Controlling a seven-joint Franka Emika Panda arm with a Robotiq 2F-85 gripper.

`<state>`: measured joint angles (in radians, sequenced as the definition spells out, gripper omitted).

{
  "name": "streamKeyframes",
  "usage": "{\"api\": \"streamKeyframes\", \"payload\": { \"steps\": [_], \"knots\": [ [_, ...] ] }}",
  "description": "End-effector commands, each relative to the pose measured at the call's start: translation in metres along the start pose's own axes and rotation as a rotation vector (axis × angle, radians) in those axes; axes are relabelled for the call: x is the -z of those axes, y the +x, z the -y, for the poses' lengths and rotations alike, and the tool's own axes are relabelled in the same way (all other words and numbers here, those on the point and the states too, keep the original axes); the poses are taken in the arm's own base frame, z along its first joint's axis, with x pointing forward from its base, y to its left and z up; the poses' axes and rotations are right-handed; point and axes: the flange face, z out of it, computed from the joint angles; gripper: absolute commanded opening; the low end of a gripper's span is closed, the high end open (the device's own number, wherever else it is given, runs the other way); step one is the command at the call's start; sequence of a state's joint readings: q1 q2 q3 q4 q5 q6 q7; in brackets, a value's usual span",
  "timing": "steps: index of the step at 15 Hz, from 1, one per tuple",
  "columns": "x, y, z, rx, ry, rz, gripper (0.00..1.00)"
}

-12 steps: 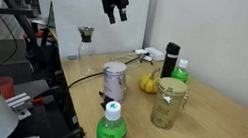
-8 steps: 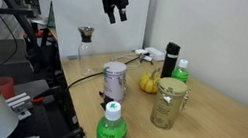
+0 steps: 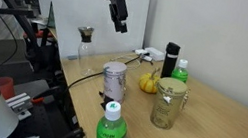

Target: Lift the lid of the white bowl

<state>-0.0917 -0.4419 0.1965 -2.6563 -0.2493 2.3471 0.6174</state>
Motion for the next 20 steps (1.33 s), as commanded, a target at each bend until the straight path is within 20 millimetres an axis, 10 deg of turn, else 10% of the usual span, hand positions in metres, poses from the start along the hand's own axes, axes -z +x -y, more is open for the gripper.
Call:
{"api": "streamKeyframes", "payload": {
  "steps": [1, 20],
  "knots": [
    [-0.003, 0.0, -0.004, -0.015, 0.001, 0.003, 1.0],
    [-0.06, -0.004, -0.059, -0.615, -0.019, 0.126, 1.0]
  ]
}}
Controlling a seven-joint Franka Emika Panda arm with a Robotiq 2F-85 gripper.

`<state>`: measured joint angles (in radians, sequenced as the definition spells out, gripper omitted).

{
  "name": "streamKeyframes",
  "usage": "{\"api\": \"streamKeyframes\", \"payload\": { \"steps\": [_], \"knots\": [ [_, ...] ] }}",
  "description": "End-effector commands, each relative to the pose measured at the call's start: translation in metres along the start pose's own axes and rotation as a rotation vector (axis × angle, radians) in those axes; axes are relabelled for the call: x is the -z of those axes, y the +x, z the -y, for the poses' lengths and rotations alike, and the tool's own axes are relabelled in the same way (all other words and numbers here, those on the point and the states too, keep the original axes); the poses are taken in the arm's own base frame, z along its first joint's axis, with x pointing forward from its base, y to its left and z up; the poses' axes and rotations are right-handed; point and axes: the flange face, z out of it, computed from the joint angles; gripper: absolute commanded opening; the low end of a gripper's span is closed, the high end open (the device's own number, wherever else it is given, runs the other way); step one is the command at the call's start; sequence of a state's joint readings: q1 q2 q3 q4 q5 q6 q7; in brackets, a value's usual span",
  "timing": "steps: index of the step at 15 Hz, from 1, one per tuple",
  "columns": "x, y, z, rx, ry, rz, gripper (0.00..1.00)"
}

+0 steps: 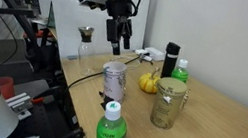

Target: Lift the lid of the white bowl

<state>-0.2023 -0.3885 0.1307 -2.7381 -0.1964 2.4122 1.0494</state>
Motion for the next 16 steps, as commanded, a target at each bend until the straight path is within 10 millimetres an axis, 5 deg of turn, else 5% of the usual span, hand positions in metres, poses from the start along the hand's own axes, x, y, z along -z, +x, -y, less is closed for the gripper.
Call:
{"api": "streamKeyframes", "payload": {
  "steps": [1, 6, 16],
  "knots": [
    [0.001, 0.0, 0.0, -0.008, 0.001, 0.003, 1.0],
    [-0.004, 0.001, 0.0, -0.036, -0.007, 0.033, 1.0],
    [-0.036, 0.037, -0.019, -0.371, 0.112, 0.424, 1.0]
  ]
}}
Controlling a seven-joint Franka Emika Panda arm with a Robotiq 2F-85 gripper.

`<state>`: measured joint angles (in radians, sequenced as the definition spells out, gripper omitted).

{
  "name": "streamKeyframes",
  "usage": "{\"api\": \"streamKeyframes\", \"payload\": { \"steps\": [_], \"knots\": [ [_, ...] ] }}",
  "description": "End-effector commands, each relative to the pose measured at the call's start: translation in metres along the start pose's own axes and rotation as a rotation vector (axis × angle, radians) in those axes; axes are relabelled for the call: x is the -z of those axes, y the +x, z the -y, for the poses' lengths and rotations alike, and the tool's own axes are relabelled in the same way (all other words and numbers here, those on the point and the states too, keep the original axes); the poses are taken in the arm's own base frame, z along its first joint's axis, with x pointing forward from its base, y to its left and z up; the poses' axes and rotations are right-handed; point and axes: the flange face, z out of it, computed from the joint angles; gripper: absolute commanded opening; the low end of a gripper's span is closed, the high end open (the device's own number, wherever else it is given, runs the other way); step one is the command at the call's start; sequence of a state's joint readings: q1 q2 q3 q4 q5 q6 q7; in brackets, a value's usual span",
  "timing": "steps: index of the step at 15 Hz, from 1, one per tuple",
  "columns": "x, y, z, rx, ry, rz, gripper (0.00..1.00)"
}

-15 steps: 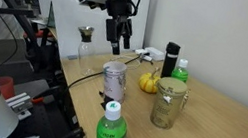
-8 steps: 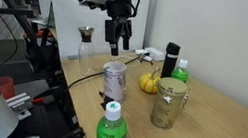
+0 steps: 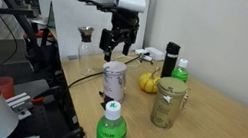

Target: Lift the lid of the white bowl

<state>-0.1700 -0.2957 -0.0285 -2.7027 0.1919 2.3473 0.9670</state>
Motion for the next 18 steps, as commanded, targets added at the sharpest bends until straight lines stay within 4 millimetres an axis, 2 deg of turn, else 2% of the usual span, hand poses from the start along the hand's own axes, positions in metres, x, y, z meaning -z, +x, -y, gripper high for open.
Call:
{"api": "streamKeyframes", "payload": {
  "steps": [1, 14, 18],
  "knots": [
    [-0.001, 0.011, 0.006, -0.073, 0.051, 0.1, 1.0],
    [-0.023, 0.046, -0.002, -0.144, 0.054, 0.056, 1.0],
    [-0.034, 0.05, -0.004, -0.158, 0.04, 0.059, 1.0]
  ]
}}
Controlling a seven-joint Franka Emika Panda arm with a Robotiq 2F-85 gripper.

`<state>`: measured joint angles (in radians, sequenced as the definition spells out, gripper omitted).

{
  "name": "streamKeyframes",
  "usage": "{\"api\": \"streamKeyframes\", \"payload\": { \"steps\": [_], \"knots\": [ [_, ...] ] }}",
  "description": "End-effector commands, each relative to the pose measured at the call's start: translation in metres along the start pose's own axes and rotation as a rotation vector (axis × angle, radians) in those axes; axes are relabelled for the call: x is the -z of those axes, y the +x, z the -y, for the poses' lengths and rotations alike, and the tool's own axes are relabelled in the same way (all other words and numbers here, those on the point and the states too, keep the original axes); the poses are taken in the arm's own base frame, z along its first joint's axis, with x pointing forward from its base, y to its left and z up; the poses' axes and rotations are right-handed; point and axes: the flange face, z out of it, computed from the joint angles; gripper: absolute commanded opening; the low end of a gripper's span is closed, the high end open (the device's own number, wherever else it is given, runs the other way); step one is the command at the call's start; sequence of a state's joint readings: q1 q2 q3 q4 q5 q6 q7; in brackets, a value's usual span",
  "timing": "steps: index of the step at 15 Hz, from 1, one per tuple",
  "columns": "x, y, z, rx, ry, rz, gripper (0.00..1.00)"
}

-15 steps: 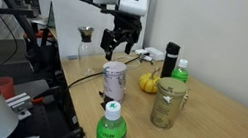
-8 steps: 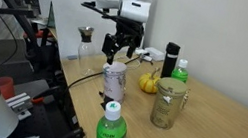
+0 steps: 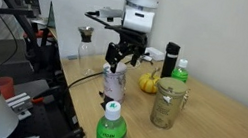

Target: Lift the lid of the white bowl

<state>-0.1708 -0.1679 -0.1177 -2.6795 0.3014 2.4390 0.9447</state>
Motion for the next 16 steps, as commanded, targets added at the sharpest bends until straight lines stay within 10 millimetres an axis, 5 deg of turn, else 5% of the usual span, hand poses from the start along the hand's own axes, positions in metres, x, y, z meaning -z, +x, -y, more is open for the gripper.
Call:
{"api": "streamKeyframes", "payload": {
  "steps": [1, 16],
  "knots": [
    [-0.007, 0.006, 0.002, 0.006, -0.009, 0.001, 1.0],
    [-0.028, 0.004, 0.003, 0.031, -0.013, -0.052, 1.0]
  ]
}}
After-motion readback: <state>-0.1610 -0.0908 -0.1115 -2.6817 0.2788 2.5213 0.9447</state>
